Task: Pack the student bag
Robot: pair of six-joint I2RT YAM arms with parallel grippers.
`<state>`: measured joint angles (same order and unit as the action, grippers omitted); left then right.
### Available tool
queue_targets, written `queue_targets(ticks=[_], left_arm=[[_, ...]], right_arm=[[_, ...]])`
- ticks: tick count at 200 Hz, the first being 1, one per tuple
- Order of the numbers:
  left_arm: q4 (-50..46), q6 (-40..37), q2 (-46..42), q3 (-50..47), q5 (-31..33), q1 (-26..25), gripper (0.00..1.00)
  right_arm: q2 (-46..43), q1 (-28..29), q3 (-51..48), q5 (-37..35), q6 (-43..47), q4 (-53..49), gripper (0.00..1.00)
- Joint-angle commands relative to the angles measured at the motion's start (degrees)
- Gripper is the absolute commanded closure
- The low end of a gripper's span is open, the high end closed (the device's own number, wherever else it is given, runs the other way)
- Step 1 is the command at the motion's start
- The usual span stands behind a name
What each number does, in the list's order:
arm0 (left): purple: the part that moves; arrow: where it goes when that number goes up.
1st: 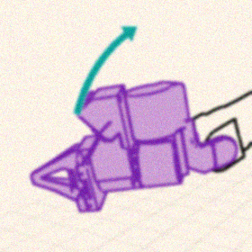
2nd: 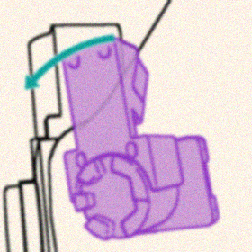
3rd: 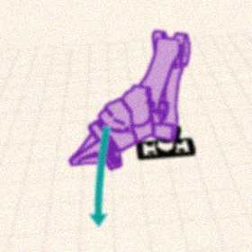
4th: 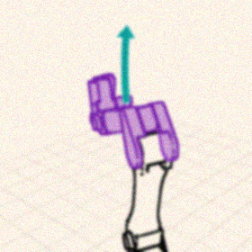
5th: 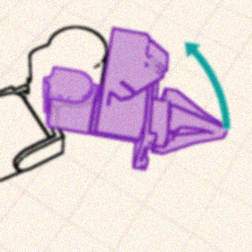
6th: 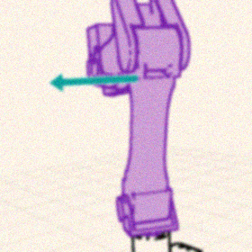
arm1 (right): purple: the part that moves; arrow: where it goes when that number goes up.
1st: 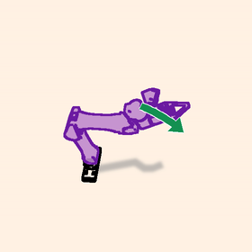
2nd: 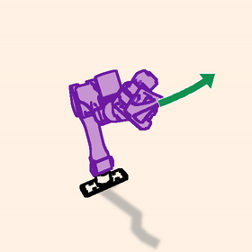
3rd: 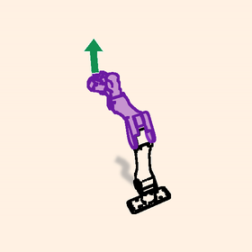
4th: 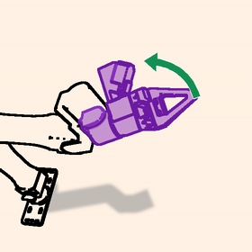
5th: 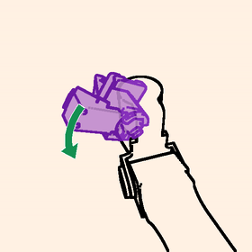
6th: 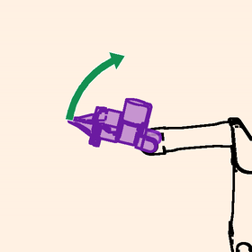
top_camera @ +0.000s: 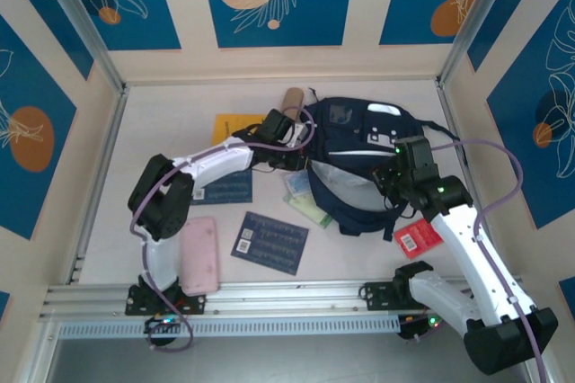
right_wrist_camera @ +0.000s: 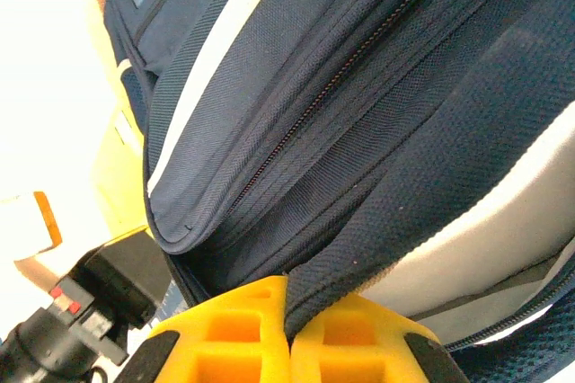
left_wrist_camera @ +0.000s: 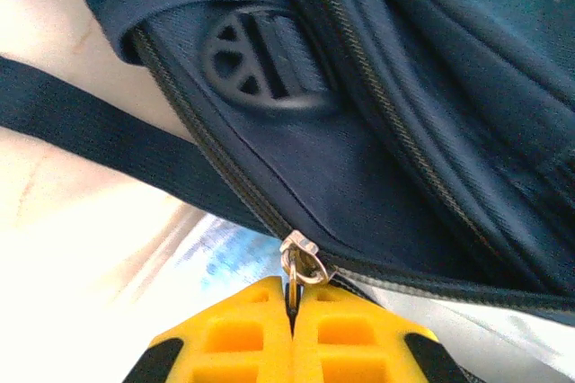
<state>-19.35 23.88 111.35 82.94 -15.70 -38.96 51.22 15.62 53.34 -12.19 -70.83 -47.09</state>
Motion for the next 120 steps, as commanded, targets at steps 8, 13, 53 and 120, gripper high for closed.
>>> queue_targets(ticks=[8,13,53,120], left_arm=[[-3.27,-1.81,3.19,5.14,0.31,3.55,0.94],[-3.69,-1.89,3.95,6.0,-0.01,3.97,0.94],[-7.72,-2.26,11.89,18.12,-6.32,7.5,0.92],[-10.54,0.8,5.92,21.01,-6.87,8.86,0.52]], right_arm=[[-1.65,-1.53,-0.58,1.89,4.18,1.39,1.0],[-1.67,-1.67,-0.81,2.81,4.89,2.08,1.0],[-0.4,-2.26,-1.48,6.74,8.07,4.88,1.0],[7.12,-1.74,1.96,11.44,-1.03,11.93,1.0]])
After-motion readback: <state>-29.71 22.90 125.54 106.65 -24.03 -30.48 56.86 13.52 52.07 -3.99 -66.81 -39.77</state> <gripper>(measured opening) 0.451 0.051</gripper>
